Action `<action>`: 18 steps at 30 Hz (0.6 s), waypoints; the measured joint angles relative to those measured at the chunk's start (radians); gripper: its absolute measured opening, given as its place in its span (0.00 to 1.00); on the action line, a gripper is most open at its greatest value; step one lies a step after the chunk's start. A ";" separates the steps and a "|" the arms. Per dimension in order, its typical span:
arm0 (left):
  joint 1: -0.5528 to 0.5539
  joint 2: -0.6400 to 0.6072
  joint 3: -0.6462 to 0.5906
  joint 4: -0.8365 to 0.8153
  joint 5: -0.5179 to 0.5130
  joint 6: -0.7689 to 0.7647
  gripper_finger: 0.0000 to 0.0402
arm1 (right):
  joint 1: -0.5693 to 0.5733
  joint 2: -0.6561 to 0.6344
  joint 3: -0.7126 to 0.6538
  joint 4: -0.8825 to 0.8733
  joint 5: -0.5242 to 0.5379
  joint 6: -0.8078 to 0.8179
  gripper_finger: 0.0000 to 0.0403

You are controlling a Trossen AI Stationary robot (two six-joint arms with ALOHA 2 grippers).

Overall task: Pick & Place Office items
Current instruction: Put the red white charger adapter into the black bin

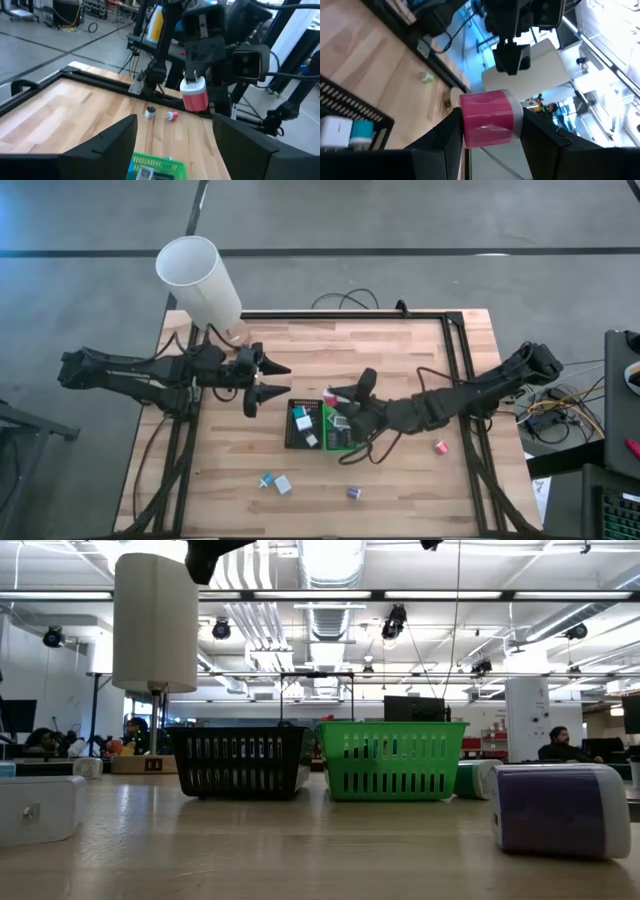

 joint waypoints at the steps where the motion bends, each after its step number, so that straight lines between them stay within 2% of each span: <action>1: 0.000 0.001 0.000 0.011 0.000 0.000 0.66 | -0.007 -0.005 -0.005 0.008 -0.016 0.000 0.39; 7: 0.000 0.025 0.000 0.069 0.008 0.000 0.66 | -0.034 -0.019 0.009 0.020 -0.093 0.003 0.39; 18: 0.000 0.084 -0.001 0.183 0.066 0.001 0.66 | -0.047 -0.007 0.081 0.017 -0.121 -0.054 0.39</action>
